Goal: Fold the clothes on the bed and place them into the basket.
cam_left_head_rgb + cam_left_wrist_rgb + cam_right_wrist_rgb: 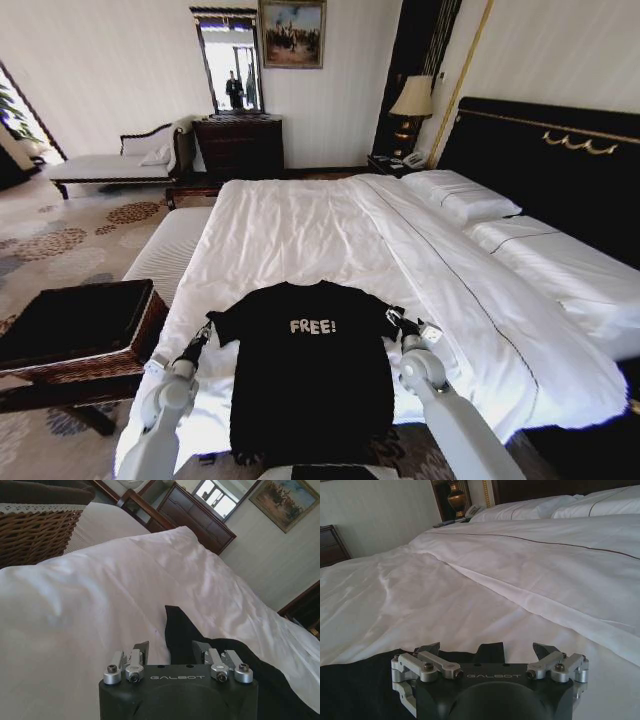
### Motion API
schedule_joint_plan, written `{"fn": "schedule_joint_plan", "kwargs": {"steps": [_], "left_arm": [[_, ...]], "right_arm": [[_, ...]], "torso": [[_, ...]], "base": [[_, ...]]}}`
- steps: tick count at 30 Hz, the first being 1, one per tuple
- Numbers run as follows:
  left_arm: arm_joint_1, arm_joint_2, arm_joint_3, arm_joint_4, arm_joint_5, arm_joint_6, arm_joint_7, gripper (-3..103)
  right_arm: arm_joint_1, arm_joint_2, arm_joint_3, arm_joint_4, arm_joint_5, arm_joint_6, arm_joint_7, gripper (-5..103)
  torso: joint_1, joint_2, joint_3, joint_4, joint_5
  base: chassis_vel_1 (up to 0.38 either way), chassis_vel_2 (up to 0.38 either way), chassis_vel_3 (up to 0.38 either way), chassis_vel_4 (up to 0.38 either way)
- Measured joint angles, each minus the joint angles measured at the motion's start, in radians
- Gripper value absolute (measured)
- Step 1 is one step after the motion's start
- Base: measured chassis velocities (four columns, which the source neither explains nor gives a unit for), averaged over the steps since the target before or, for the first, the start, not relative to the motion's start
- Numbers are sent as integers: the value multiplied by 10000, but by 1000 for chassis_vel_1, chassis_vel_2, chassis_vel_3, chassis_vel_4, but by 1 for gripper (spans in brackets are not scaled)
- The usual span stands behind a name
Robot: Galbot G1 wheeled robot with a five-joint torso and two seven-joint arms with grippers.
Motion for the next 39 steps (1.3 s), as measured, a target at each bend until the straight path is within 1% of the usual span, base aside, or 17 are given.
{"fn": "schedule_joint_plan", "kwargs": {"steps": [2, 3, 5, 7, 8, 9, 10, 11, 12, 13, 14, 15, 19, 24, 28, 32, 39], "left_arm": [[613, -265, 5, -725, 14, 0, -35, 59], [613, -265, 5, -725, 14, 0, -35, 59], [1035, -479, 30, -1297, 10, 3, -34, 70], [1328, -630, 54, -1782, 167, 67, -101, 81], [1328, -630, 54, -1782, 167, 67, -101, 81], [1482, -695, 81, -1993, 596, 120, -209, 81], [1609, -739, 108, -2105, 1112, 139, -307, 86], [1662, -753, 118, -2139, 1318, 140, -341, 92], [1829, -802, 143, -2232, 1826, 133, -414, 97], [1829, -802, 143, -2232, 1826, 133, -414, 97], [2014, -881, 145, -2346, 2089, 88, -484, 98], [2080, -919, 133, -2404, 2095, 63, -505, 98], [2350, -1090, -66, -2706, 1838, -130, -600, 100], [2419, -1109, -285, -2970, 1468, -236, -720, 100], [2347, -1088, -359, -3200, 1268, -222, -794, 100], [2272, -1094, -380, -3680, 453, 51, -991, 100], [2195, -1110, -380, -4068, -43, 269, -1092, 100]], "right_arm": [[-6, 8, 15, -48, -4, 0, 1, 100], [-6, 8, 15, -48, -4, 0, 1, 100], [12, -23, 16, -130, 89, 0, -13, 100], [71, -128, 47, -151, 649, -7, -134, 100], [71, -128, 47, -151, 649, -7, -134, 100], [125, -228, 81, -143, 1275, -62, -255, 100], [183, -317, 119, -117, 1895, -137, -349, 100], [211, -355, 135, -109, 2156, -171, -388, 100], [299, -482, 177, -107, 2881, -249, -563, 100], [299, -482, 177, -107, 2881, -249, -563, 100], [388, -635, 204, -165, 3461, -294, -805, 100], [410, -685, 207, -195, 3612, -308, -889, 100], [526, -974, 128, -365, 4428, -562, -1177, 100], [749, -1006, -119, -716, 4604, -597, -1212, 100], [916, -928, -151, -1006, 4389, -541, -1205, 100], [908, -1079, -82, -1150, 4256, -475, -1125, 100], [952, -1297, -5, -1465, 4520, -540, -1200, 100]], "torso": [[0, 0, 0, -4, -1], [0, 0, 0, -4, -1], [1, 0, 0, -4, 0], [1, 0, 0, -5, 1], [1, 0, 0, -5, 1], [0, 0, 0, -5, 2], [0, 0, 0, -6, 1], [1, 0, 0, -5, 1], [0, 0, 0, -5, 0], [0, 0, 0, -5, 0], [1, 0, 1, -2, -2], [1, 0, 1, -2, -2], [2, 0, 1, -5, -2], [2, 0, 1, -3, -2], [2, 0, 2, -3, 0], [2, 0, 1, -4, -3], [2, 0, 2, -6, -1]], "base": [[0, 0, 0, 0], [0, 0, 0, 0], [0, 0, 0, 0], [0, 0, 0, 0], [0, 0, 0, 0], [0, 0, 0, 0], [0, 0, 0, 0], [0, 0, 0, 0], [0, 0, 0, 0], [0, 0, 0, 0], [0, 0, 0, 0], [0, 0, 0, 0], [0, 0, 0, 0], [0, 0, 0, 0], [0, 0, 0, 0], [0, 0, 0, 0], [0, 0, 0, 0]]}}
